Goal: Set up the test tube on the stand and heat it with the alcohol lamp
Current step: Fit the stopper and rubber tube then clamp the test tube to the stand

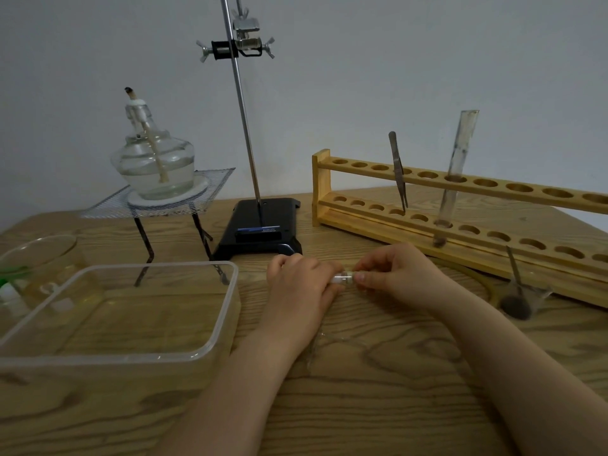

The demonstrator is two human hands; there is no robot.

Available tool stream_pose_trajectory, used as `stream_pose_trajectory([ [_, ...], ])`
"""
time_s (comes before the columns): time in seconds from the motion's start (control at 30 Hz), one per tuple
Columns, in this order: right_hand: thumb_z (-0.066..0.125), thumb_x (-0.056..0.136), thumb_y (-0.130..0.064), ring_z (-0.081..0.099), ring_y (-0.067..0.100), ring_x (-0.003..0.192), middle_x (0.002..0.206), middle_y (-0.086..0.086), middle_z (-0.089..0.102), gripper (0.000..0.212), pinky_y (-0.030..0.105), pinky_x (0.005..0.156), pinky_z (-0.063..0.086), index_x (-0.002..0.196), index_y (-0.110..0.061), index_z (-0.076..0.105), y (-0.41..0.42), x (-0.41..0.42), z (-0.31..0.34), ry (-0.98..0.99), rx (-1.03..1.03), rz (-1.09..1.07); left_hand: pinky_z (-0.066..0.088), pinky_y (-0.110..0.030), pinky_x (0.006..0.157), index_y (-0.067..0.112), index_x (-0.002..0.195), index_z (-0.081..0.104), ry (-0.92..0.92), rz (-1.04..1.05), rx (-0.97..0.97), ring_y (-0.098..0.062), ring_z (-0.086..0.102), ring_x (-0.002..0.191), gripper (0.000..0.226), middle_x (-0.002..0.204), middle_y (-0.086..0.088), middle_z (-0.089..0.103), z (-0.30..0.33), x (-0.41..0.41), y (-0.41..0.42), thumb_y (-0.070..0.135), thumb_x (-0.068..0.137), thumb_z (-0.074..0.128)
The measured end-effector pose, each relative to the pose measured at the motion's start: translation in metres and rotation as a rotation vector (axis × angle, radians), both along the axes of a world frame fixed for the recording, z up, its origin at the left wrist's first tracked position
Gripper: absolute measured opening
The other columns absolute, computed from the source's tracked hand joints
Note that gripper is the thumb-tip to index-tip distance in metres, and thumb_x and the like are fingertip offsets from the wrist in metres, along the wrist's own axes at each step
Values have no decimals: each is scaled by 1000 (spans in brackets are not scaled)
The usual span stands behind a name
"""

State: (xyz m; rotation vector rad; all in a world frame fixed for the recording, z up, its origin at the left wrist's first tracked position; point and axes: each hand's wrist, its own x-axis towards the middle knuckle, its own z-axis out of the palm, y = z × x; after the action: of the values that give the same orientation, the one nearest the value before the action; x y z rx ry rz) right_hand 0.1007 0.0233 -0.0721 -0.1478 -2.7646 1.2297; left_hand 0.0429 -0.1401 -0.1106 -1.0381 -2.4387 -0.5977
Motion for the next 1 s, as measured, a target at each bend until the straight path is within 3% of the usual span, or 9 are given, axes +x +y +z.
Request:
stream_pose_trajectory([
  [0.13, 67, 84, -28, 57, 0, 74, 78, -13, 65, 12, 16, 66, 43, 96, -29, 69, -5, -1, -2, 56, 86, -74, 13, -24, 83, 37, 115, 58, -52, 23, 17, -4, 40, 97, 27, 103, 18, 57, -1, -2, 1, 44, 92, 47],
  [0.27, 67, 85, -32, 54, 0, 91, 98, -17, 62, 31, 20, 82, 44, 115, -28, 65, -15, 3, 0, 145, 285, -140, 12, -23, 82, 39, 118, 56, -103, 41, 32, -2, 37, 96, 29, 98, 23, 45, 0, -2, 2, 46, 93, 45],
  [0.37, 68, 82, -35, 56, 7, 103, 107, -12, 67, 29, 31, 95, 44, 110, -29, 68, -18, 5, -2, 293, 474, -163, 13, -23, 83, 39, 118, 57, -112, 44, 61, 0, 31, 92, 29, 94, 23, 42, 1, 0, 1, 46, 92, 45],
  [0.47, 71, 76, -34, 58, 14, 95, 94, -9, 68, 18, 34, 86, 42, 92, -26, 73, -17, 6, -5, 496, 570, -198, 17, -25, 83, 40, 115, 59, -116, 61, 85, -1, 33, 89, 28, 90, 23, 42, 3, 2, 2, 47, 92, 44],
  [0.57, 64, 76, -35, 56, 8, 75, 79, -8, 64, 17, 25, 67, 47, 80, -21, 72, -22, 10, -2, 631, 465, -178, 23, -27, 86, 41, 118, 56, -141, 94, 108, -1, 35, 88, 28, 89, 22, 42, 6, 3, 3, 45, 93, 43],
  [0.63, 59, 79, -40, 53, 1, 65, 73, -13, 59, 19, 16, 58, 44, 79, -23, 68, -28, 14, 2, 587, 370, -140, 28, -29, 93, 42, 121, 53, -175, 110, 114, -2, 37, 90, 29, 92, 22, 44, 8, 3, 3, 45, 94, 42],
  [0.73, 60, 83, -43, 53, 2, 57, 61, -11, 57, 19, 13, 52, 41, 72, -28, 64, -34, 21, 2, 453, 273, -159, 33, -32, 96, 42, 122, 51, -217, 109, 118, -5, 44, 99, 31, 101, 21, 50, 11, 2, 5, 46, 94, 39],
  [0.87, 61, 83, -48, 54, 3, 55, 60, -6, 60, 26, 13, 52, 37, 69, -27, 63, -37, 23, 2, 244, 154, -263, 32, -31, 95, 38, 126, 49, -198, 80, 120, -8, 44, 105, 36, 110, 16, 54, 18, 7, 7, 47, 94, 35],
  [1.0, 65, 82, -45, 66, 10, 67, 68, -2, 69, 25, 28, 65, 55, 75, -21, 66, -38, 21, 9, 159, -177, -367, 31, -32, 98, 37, 127, 49, -173, 53, 156, -8, 44, 108, 35, 112, 15, 54, 26, 14, 7, 46, 96, 34],
])
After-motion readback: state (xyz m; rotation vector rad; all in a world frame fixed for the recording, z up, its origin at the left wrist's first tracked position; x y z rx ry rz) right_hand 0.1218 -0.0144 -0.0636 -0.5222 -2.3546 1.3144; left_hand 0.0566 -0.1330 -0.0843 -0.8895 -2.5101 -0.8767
